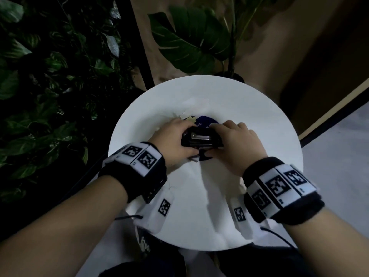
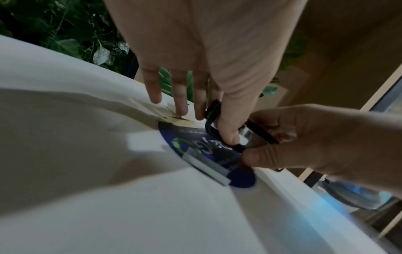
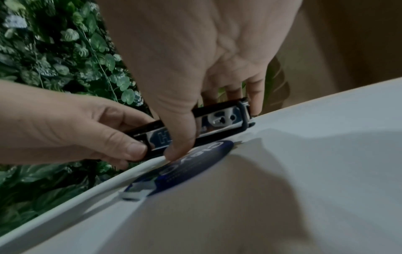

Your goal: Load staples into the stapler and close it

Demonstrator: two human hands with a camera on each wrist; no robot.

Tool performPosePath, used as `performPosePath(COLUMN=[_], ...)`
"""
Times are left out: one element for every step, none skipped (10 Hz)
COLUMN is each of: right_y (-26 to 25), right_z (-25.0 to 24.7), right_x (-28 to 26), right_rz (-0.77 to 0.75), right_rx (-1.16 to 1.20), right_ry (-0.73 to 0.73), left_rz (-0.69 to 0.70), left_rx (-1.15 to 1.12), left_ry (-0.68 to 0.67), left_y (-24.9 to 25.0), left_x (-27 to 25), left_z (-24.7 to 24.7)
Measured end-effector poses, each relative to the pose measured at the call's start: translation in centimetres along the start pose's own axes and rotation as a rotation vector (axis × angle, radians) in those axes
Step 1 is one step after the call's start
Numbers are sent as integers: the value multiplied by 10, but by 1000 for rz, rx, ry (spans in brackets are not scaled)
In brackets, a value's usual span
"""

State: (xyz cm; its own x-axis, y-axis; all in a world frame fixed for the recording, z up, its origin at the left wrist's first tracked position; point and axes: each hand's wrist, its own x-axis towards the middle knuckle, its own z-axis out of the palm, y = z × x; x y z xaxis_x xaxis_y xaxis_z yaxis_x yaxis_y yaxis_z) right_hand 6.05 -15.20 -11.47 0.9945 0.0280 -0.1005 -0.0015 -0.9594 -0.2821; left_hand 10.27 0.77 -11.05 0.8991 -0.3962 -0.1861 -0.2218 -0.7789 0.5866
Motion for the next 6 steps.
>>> performPosePath(right_y=[0, 1, 2, 4, -1, -7], right_z=[0, 4, 7, 6, -2, -15], right_x=[15, 21, 22, 21, 18, 13], right_rz=[13, 27, 24, 25, 35, 37], right_rx=[-61, -94, -92, -89, -47, -12], right_ry=[-9, -76, -110, -144, -176, -157], left_rz=[-30, -46, -54, -37, -89, -135], left_rx=[103, 240, 287, 218, 61, 96], left_ry=[-19, -51, -63, -108, -80, 46], left_y=[-1, -2, -3, -3, 1, 2], left_x=[14, 18, 17, 15, 9, 2], left_z=[-1, 2, 4, 0, -9, -15])
